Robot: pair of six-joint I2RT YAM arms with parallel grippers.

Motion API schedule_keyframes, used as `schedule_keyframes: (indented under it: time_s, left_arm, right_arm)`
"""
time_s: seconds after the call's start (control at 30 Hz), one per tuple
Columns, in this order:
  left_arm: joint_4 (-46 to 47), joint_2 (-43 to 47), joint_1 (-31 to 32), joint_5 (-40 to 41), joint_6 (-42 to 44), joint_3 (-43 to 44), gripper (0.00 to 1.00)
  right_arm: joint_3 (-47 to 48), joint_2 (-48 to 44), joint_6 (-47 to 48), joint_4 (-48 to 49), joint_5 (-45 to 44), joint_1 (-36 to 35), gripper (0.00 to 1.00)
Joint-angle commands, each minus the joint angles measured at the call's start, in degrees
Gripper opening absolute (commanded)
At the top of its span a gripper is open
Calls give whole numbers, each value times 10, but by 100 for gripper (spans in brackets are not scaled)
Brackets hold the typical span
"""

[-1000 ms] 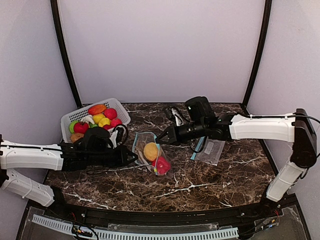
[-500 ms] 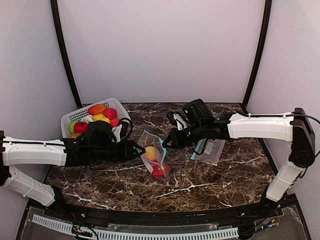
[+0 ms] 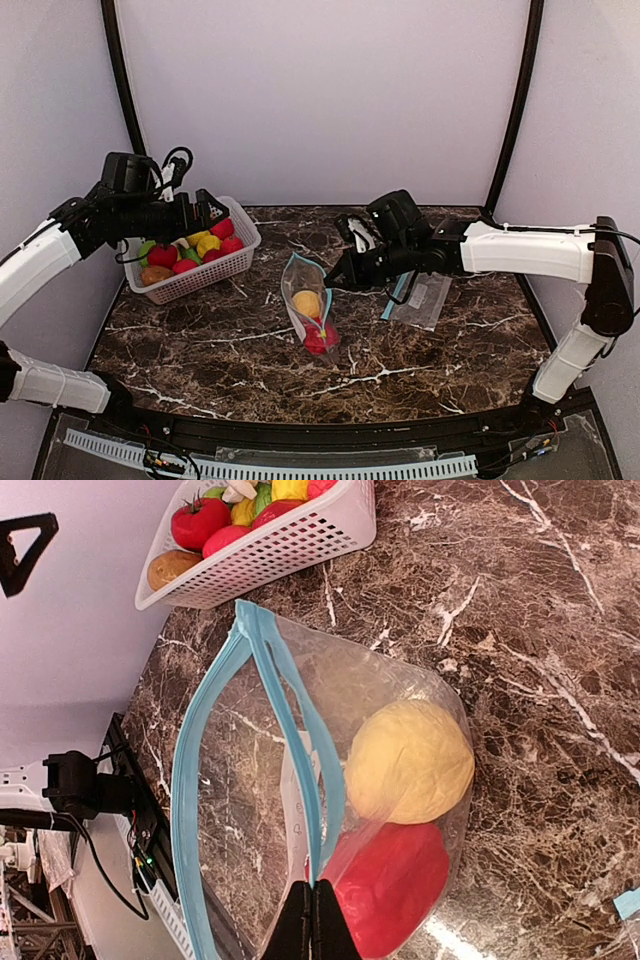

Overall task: Place the food in the zip-top bag and seal the zipper
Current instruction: Pick up the fake fruit from the bin.

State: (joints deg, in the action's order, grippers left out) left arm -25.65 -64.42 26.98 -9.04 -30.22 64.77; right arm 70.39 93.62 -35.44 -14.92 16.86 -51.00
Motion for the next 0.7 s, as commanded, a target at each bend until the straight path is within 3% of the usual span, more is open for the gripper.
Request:
schedule_keyframes:
  time_s: [0.0,0.33,0.67]
  left_arm:
    - [-126,-44,-63,-14,112,53,99]
    - [-52,-201,-209,-20,260,134,99]
    - [-29,-368,-301,-117,312,234,99]
  right_arm:
    - [15,-9,8,0,-5,-1,0]
    - [15,-11,13,0,7,-2,0]
    - [18,-13,7,1,9,-1,0]
